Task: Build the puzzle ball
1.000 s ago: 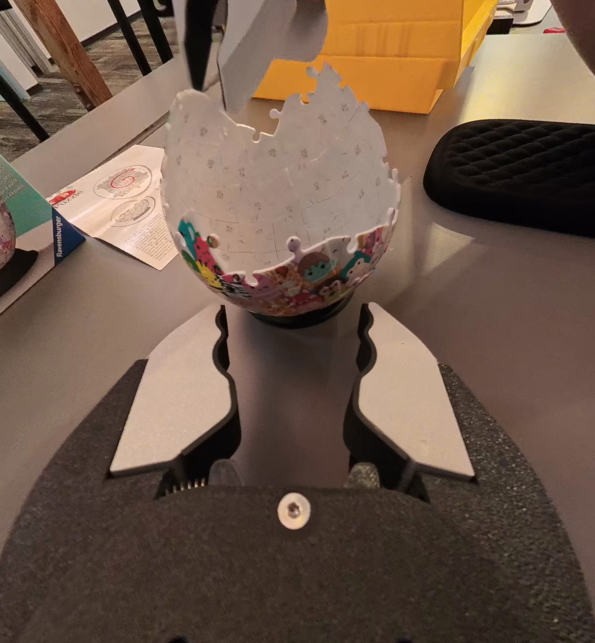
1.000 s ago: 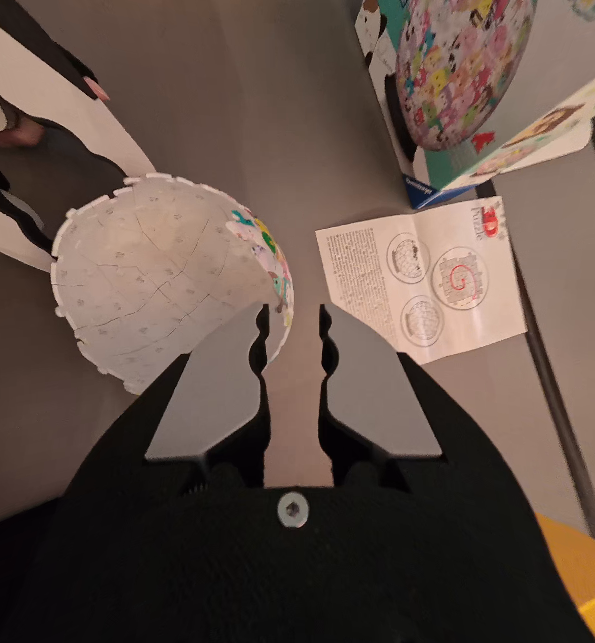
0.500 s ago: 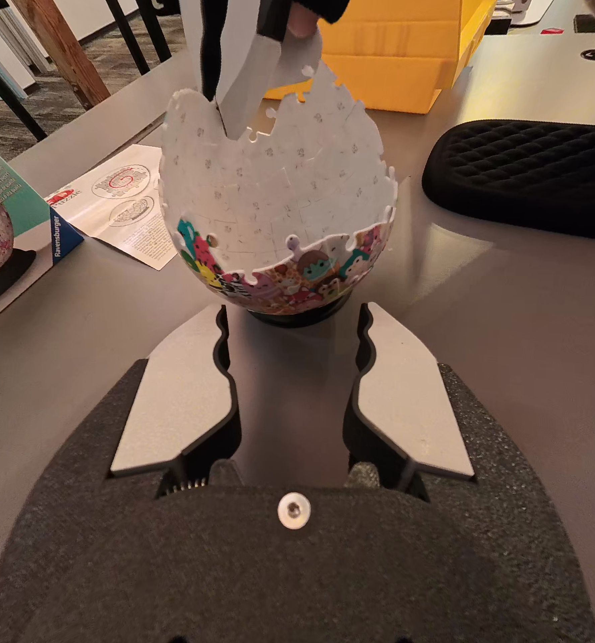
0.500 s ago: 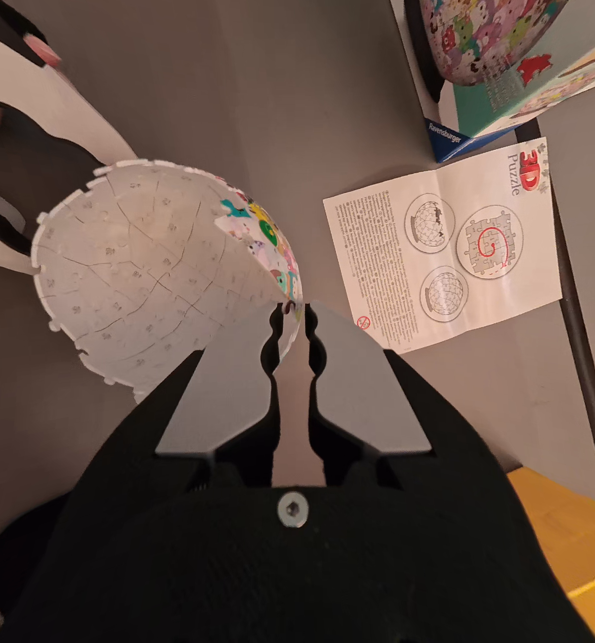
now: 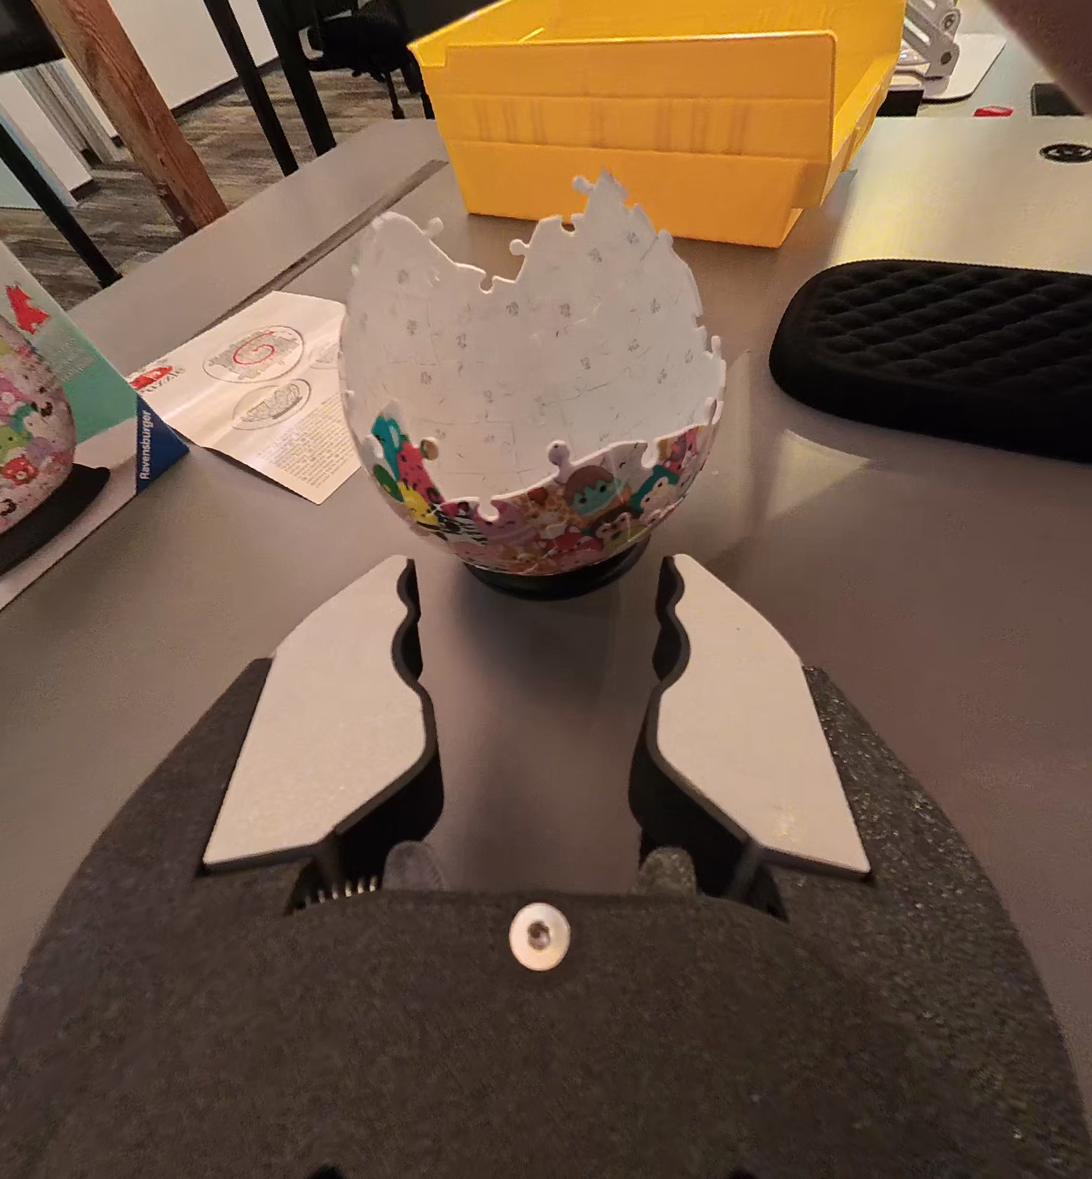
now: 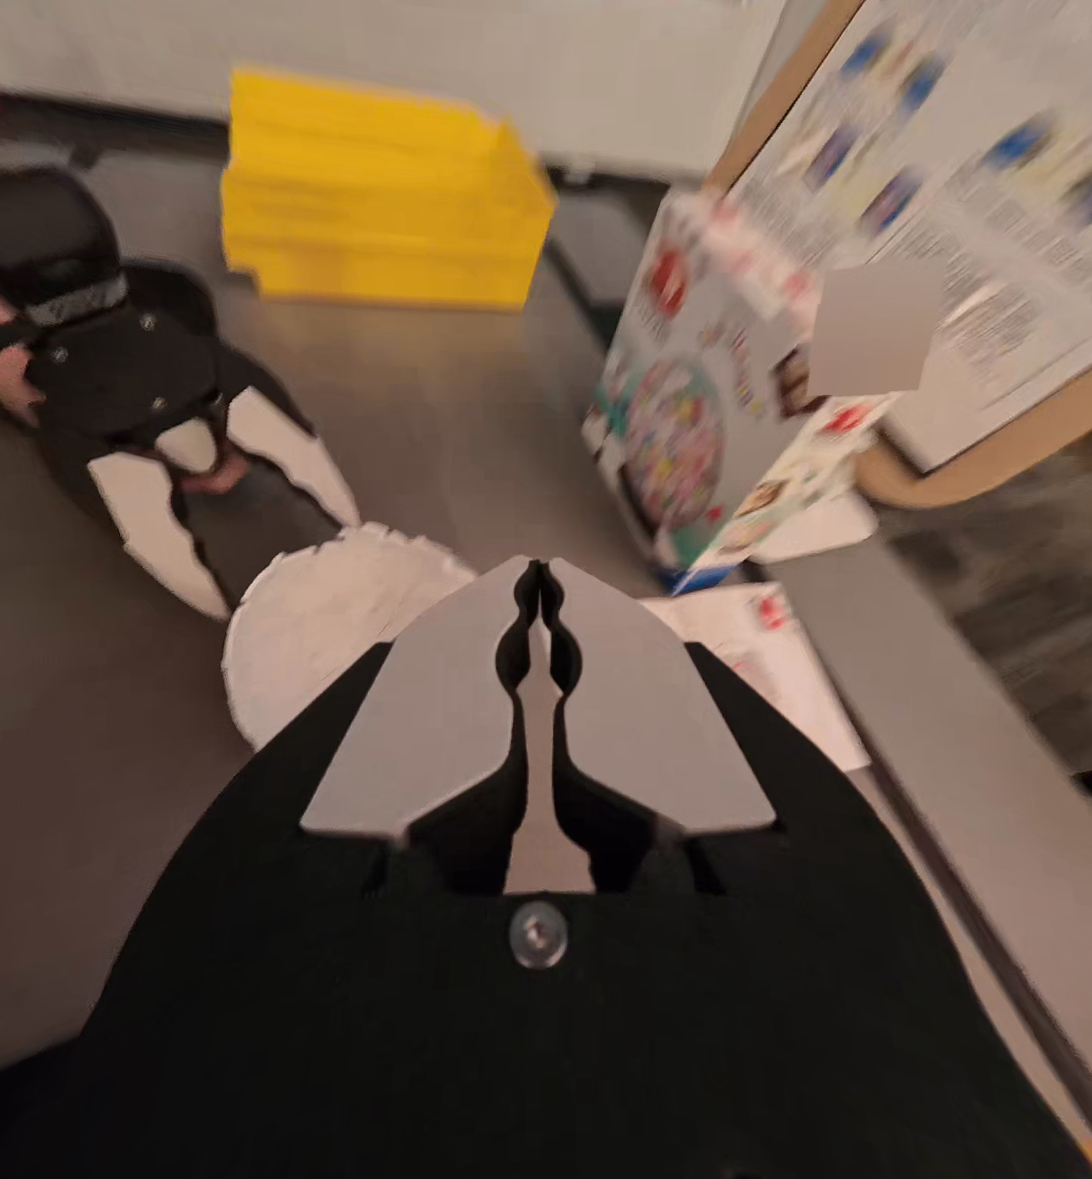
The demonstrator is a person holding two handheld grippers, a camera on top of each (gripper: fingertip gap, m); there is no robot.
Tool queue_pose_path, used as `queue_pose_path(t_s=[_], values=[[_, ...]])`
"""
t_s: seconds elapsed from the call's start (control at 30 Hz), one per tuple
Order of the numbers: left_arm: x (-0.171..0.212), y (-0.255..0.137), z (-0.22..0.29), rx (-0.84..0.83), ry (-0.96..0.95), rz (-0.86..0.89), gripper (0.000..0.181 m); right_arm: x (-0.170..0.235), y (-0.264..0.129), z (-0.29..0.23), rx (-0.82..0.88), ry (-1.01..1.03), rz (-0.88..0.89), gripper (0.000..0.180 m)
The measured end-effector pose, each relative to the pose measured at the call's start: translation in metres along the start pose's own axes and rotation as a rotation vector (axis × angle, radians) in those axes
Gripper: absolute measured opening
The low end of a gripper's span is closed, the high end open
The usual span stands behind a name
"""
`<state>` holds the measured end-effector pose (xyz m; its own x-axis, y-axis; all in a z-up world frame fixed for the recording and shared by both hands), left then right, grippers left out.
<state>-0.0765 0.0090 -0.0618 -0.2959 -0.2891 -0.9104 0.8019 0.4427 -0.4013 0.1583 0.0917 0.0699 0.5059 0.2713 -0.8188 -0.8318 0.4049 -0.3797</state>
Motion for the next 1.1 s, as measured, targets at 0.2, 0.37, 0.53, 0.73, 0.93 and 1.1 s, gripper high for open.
queue_pose_path(t_s=[0.2, 0.37, 0.53, 0.73, 0.93, 1.1], values=[[-0.004, -0.011, -0.003, -0.002, -0.020, 0.049, 0.071, -0.017, -0.067, 0.005, 0.279, 0.053, 0.474, 0.000], [-0.015, -0.031, 0.003, -0.011, 0.017, 0.133, 0.071, -0.014, -0.104, -0.025, 0.140, 0.069, 0.589, 0.001], [-0.023, -0.044, 0.005, 0.005, 0.024, 0.203, 0.071, -0.011, -0.113, -0.040, 0.154, 0.240, 0.490, 0.000], [-0.023, -0.047, 0.002, 0.055, -0.026, 0.240, 0.073, -0.035, -0.119, -0.055, 0.339, 0.125, 0.524, 0.000], [-0.023, -0.047, -0.002, 0.055, -0.027, 0.236, 0.073, -0.001, -0.071, -0.026, 0.217, 0.197, 0.219, 0.001], [-0.023, -0.047, -0.005, 0.042, -0.015, 0.221, 0.072, 0.043, -0.013, -0.018, -0.050, 0.155, -0.092, 0.012]])
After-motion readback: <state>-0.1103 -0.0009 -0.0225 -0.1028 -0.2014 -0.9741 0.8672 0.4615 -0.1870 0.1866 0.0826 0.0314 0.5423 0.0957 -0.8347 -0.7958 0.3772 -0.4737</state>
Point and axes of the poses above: each gripper's, where its closed fingertips meet, y out along the fingers, x out of its underside, z = x × y across the jaws, the point moved 9 cm from there along -y, back along the fingers, and after that the axes turned 14 degrees about -y, right-handed, at the moved point
